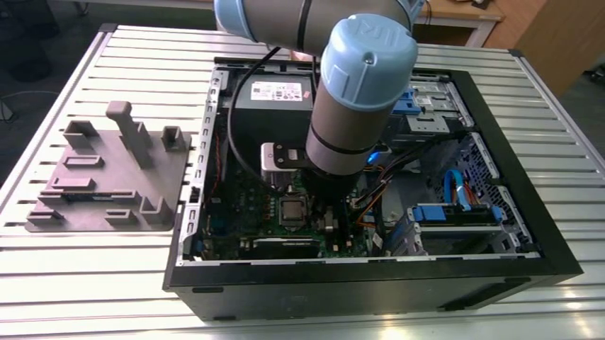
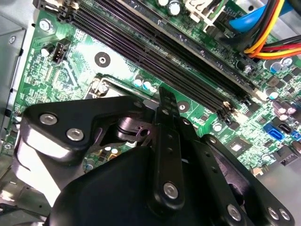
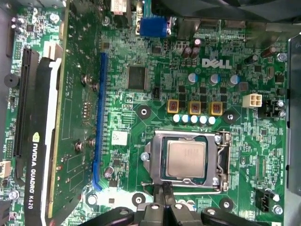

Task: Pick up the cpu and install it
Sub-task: 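Install the first cpu locking lever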

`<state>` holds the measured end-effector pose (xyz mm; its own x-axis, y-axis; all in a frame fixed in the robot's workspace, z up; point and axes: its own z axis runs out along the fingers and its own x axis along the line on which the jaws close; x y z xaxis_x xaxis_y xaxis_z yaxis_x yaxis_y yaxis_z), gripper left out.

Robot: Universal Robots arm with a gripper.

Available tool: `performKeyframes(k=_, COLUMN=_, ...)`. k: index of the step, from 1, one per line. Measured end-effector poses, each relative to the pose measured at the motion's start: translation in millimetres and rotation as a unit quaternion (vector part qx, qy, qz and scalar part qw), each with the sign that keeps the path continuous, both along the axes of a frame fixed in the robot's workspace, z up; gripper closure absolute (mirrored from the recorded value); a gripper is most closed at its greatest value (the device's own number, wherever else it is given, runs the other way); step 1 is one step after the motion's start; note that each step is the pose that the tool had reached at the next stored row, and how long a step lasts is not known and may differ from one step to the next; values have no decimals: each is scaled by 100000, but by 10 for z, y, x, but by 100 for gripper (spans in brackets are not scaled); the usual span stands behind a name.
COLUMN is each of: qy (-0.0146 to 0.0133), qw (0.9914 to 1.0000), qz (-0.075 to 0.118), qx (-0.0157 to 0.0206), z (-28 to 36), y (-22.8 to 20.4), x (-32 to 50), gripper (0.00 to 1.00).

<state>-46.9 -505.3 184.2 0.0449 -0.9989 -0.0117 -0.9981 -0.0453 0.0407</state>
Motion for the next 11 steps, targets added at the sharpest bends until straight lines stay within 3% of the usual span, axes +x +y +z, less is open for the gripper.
performKeyframes(k=5, qy=-22, qw=100000, qz=0, qx=87, z=45, y=2, x=-1, gripper=90)
performKeyframes(k=11, qy=-4, qw=100000, qz=-1, qx=12, z=176, y=0, x=-1, gripper=90)
